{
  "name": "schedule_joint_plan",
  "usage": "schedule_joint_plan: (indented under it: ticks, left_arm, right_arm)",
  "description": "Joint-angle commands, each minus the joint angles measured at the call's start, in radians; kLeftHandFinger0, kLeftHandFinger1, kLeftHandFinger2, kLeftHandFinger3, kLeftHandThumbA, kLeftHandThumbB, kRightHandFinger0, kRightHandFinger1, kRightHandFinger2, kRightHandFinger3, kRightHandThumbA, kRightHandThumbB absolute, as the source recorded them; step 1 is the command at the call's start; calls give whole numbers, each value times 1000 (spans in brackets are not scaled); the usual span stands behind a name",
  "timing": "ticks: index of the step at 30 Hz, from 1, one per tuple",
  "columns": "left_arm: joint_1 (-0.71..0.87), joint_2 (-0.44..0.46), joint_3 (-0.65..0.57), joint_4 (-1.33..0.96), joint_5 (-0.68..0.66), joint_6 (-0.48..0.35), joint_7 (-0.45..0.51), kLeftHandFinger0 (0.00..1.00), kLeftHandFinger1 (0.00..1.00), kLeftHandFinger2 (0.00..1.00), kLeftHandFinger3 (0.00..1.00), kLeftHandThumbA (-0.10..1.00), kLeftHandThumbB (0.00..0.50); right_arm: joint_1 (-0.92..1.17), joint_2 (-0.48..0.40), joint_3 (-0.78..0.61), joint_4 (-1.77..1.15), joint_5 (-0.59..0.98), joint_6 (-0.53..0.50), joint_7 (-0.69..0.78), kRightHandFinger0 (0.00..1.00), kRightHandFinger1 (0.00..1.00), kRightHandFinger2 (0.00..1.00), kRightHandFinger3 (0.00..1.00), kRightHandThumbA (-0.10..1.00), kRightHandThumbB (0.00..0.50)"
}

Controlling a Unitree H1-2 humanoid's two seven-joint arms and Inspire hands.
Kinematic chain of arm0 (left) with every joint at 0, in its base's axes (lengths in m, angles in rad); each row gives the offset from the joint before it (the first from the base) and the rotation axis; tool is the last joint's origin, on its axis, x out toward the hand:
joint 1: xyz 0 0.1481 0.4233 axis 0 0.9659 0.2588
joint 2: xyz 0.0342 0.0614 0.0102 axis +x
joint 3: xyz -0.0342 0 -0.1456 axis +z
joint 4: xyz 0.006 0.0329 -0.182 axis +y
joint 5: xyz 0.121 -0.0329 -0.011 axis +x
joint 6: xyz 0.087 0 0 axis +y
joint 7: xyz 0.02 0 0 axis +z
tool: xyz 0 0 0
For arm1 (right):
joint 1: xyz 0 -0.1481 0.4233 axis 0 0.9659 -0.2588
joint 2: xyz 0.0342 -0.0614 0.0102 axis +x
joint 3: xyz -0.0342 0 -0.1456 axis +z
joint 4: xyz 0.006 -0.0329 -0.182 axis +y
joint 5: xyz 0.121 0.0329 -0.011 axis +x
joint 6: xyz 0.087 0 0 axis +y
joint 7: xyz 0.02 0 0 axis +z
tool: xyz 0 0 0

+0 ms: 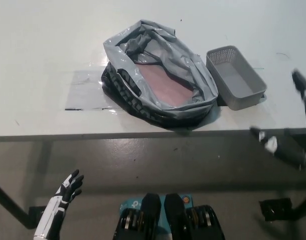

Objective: Use the right hand to pick up a small rectangular container and put it into a plastic bag and lift the bag

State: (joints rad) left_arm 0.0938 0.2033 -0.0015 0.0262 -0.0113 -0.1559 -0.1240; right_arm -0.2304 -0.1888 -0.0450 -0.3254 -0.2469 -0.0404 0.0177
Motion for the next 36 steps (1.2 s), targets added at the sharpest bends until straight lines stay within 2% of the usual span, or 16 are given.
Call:
schedule_joint_plan:
  ticks: [1, 4, 7, 11, 12, 14, 24, 32, 36]
  left_arm:
    - [19, 21, 13, -42, -22, -64, -17, 1000, 1000, 1000, 1000, 1000, 448]
    - [20, 24, 13, -49, -24, -57, -22, 1000, 1000, 1000, 1000, 1000, 451]
    - [20, 26, 11, -44, -15, -65, -20, 1000, 1000, 1000, 1000, 1000, 462]
    - [26, 26, 10, -47, -10, -68, -19, 1000, 1000, 1000, 1000, 1000, 469]
    - [27, 25, 10, -47, -8, -68, -17, 1000, 1000, 1000, 1000, 1000, 468]
    - [30, 22, 11, -49, -6, -66, -14, 1000, 1000, 1000, 1000, 1000, 468]
    - [26, 30, 8, -49, -3, -78, -18, 1000, 1000, 1000, 1000, 1000, 473]
    - [25, 33, 10, -53, 0, -80, -16, 1000, 1000, 1000, 1000, 1000, 472]
    - [25, 35, 12, -49, 0, -84, -15, 1000, 1000, 1000, 1000, 1000, 476]
  right_arm:
    - [-378, -136, 46, 64, -208, 364, 140, 1000, 1000, 1000, 1000, 971, 363]
    - [-502, -171, 93, 202, -236, 403, 169, 1000, 1000, 1000, 1000, 1000, 367]
    - [-628, -182, 137, 384, -208, 432, 200, 1000, 1000, 1000, 1000, 986, 406]
    - [-708, -163, 181, 543, -218, 424, 179, 1000, 1000, 1000, 1000, 938, 402]
    - [-744, -151, 202, 616, -231, 435, 172, 1000, 1000, 1000, 1000, 936, 421]
    - [-791, -142, 241, 711, -253, 445, 166, 1000, 1000, 1000, 1000, 962, 426]
    - [-917, -85, 321, 1066, -232, 466, 127, 1000, 1000, 1000, 1000, 978, 412]
    - [-960, -59, 347, 1218, -228, 445, 97, 1000, 1000, 1000, 1000, 982, 442]
    - [-958, -59, 348, 1215, -226, 470, 113, 1000, 1000, 1000, 1000, 971, 445]
